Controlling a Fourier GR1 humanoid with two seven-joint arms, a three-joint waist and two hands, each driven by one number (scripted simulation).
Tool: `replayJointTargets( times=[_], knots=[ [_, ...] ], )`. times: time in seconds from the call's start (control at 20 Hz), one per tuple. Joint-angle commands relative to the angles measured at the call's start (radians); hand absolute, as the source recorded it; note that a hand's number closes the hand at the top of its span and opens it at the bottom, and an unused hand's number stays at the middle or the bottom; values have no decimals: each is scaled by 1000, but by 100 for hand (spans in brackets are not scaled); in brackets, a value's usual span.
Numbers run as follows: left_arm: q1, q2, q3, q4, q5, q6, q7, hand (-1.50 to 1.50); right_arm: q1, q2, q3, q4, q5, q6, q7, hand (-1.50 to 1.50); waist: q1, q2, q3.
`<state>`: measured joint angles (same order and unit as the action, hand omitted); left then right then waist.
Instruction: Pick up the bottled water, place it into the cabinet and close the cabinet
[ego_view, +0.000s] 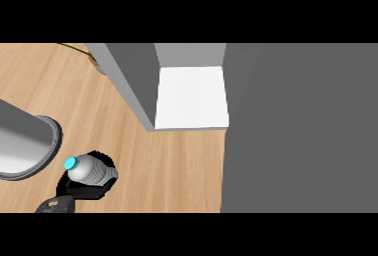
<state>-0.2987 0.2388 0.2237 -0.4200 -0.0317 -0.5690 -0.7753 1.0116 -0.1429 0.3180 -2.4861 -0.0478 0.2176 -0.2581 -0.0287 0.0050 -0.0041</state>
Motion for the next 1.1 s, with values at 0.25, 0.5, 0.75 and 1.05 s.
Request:
replayJointTargets(
  times=[0.25,0.5,0.75,1.05],
  knots=[
    [-16,-72,13,21,45,-31,-136,150,17,-32,-53,-64,-51,8,18,-150,8,-3,2],
    [30,-232,53,-41,112,273,-206,150,31,-17,-6,-77,-26,-5,18,-150,15,-8,3],
    [-14,-236,-63,-71,252,290,-141,150,73,-33,-22,-38,-19,22,-43,-150,4,-13,4],
    [-53,-238,-239,-185,441,380,1,150,12,-22,-13,-51,-53,5,26,-150,19,-13,5]
  ],
)
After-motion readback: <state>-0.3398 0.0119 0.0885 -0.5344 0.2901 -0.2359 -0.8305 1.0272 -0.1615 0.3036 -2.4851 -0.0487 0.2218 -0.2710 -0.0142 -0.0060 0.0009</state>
